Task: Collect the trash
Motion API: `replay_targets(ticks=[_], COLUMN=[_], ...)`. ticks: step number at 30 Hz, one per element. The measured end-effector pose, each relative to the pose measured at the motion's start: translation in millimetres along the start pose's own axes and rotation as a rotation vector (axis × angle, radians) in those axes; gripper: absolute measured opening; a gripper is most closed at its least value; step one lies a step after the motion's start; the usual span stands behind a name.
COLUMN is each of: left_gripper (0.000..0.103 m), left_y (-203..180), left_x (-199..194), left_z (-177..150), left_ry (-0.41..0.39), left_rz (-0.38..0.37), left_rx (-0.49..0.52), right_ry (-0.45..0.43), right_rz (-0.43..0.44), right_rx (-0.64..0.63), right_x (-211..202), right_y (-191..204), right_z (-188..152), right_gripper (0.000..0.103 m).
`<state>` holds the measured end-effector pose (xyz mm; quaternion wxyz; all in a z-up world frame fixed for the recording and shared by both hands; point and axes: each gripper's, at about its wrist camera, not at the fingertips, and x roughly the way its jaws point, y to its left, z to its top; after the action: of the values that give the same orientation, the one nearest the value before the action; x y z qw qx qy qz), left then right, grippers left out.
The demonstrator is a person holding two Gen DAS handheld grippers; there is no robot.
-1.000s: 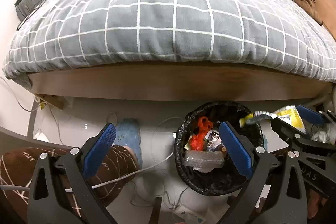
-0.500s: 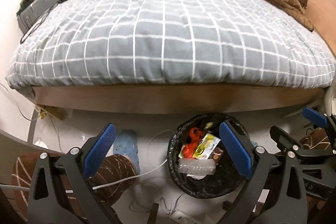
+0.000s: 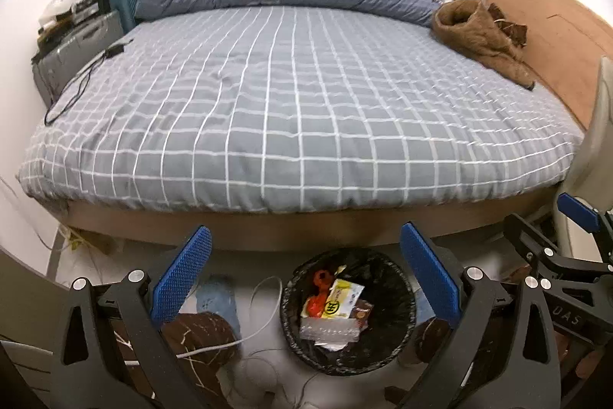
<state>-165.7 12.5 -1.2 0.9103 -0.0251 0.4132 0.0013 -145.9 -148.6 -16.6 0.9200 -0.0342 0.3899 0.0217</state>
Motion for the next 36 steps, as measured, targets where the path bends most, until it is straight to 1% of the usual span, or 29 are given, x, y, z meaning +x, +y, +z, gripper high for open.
replay_targets(ticks=[5, 9, 30, 34, 36], left_gripper=[0.097, 0.097, 0.097, 0.097, 0.097], left_y=[-10, -15, -13, -9, -9], left_x=[-16, -23, -23, -24, -22], left_z=[4, 3, -1, 0, 0], left_ry=[-0.022, -0.032, -0.025, -0.041, -0.035], left_rz=[-0.018, -0.021, -0.021, 0.012, 0.005], left_rx=[0.016, 0.025, 0.02, 0.01, 0.016], right_ry=[-0.036, -0.045, -0.05, -0.051, -0.051], right_rz=[-0.007, -0.004, -0.003, -0.003, -0.002], right_rx=[0.01, 0.018, 0.02, 0.021, 0.024], right_x=[-19, -25, -30, -30, -29], right_y=[-6, -9, -10, -9, -9], right_z=[3, 3, 3, 3, 3], right_gripper=[0.095, 0.095, 0.095, 0.095, 0.095])
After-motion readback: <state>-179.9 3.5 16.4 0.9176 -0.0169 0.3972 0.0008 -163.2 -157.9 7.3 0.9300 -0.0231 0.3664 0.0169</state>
